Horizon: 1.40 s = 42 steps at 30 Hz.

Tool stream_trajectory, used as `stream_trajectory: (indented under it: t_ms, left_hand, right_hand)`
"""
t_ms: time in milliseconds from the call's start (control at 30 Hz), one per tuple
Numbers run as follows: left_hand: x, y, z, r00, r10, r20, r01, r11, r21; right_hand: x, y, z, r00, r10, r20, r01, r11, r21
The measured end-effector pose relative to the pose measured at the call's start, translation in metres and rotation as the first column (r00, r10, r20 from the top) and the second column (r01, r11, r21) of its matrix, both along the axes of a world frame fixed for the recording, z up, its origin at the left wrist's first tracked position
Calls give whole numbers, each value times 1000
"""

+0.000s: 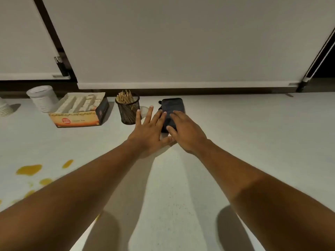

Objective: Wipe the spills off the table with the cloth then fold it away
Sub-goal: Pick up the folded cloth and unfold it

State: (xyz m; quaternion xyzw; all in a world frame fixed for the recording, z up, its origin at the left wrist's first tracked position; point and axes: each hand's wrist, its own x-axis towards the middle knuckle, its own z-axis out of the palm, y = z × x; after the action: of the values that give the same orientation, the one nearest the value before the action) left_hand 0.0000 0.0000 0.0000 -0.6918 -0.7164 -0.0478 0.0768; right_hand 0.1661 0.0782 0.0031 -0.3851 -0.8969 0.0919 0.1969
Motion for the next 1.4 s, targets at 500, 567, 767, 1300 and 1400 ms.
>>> stream_trajectory:
  t_ms: [500,567,767,1300,1400]
  left_hand:
    - [13,-22,15,771,103,629,-99,994,-40]
    - [16,-34,29,718,23,695,-117,989,88]
    - [23,-60,102,781,-202,591,88,972,216]
    - [77,-158,144,154,99,983,414,897,-155]
    - [92,-165,147,99,92,991,366,923,-122]
  right_hand:
    - [-11,2,29,864,-218,-454,17,913,-407]
    - [3,-3,50,847,-208,-489,-28,901,-432]
    - [58,-31,111,870,-95,-484,-279,716,-641]
    - [142,-120,148,870,47,-490,-469,383,-796]
    - [149,-127,147,844,-38,-534,-485,371,-792]
